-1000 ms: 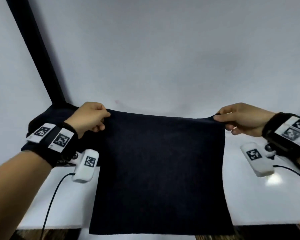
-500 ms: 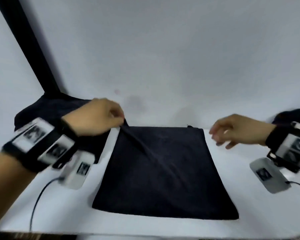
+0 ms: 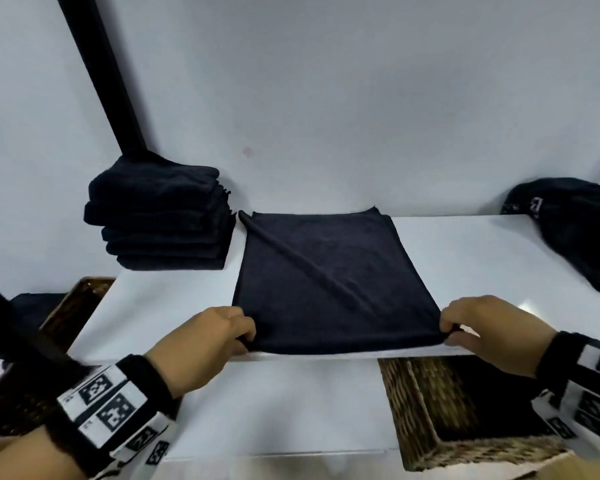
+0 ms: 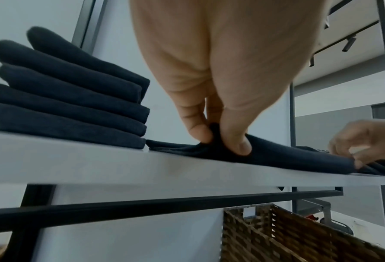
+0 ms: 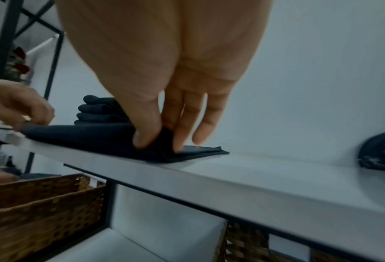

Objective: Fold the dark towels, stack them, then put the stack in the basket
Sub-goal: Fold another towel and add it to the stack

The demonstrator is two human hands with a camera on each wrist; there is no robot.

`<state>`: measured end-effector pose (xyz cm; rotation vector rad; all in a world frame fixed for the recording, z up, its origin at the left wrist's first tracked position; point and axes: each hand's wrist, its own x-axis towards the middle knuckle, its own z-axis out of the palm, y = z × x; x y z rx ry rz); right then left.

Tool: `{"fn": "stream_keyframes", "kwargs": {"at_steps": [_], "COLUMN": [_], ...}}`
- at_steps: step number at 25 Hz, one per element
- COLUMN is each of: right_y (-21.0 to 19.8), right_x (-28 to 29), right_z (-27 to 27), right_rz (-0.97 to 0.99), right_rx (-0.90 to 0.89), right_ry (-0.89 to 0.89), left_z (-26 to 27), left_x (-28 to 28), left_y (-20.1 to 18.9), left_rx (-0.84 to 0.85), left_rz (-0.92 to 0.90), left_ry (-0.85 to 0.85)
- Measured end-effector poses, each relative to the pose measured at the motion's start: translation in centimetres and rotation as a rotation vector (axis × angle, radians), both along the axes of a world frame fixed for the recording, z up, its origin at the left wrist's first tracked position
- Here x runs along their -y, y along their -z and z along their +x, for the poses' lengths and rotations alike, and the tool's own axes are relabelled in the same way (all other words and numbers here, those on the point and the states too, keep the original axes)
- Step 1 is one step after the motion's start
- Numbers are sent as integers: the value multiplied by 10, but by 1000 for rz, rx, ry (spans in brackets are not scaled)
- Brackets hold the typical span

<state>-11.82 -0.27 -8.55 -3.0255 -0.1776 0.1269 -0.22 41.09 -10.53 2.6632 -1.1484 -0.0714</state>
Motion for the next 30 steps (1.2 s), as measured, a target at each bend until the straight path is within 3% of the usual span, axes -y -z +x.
{"fn": "stream_keyframes", "kwargs": {"at_steps": [4,6,8,12,15,22,30], "right_y": [-46,-91,-140,-220,-260,-283,-267], "right_x": [-4,-3,-5,7,25,65,86], "right_z": [-26,-14,10,65,99,154,189], "right_rz": [78,23,30,267,474,667,579], "right_rx": [374,517,642,669,697,717,763], "right_ry": [-9,-13,46,246,274,230,216], "left_z": [-11,1,26,82,108,161,177], "left_x": [-15,-12,2,32,51,70,90], "left_y": [-45,-95,-156,-251,-290,-315,-310], "left_rx": [141,358,477,459,409,316,360], "left_rz": [-105,-165,-244,-430,-468,-682,-712], "left_ry": [51,109,24,-315,-364,-324,-299]}}
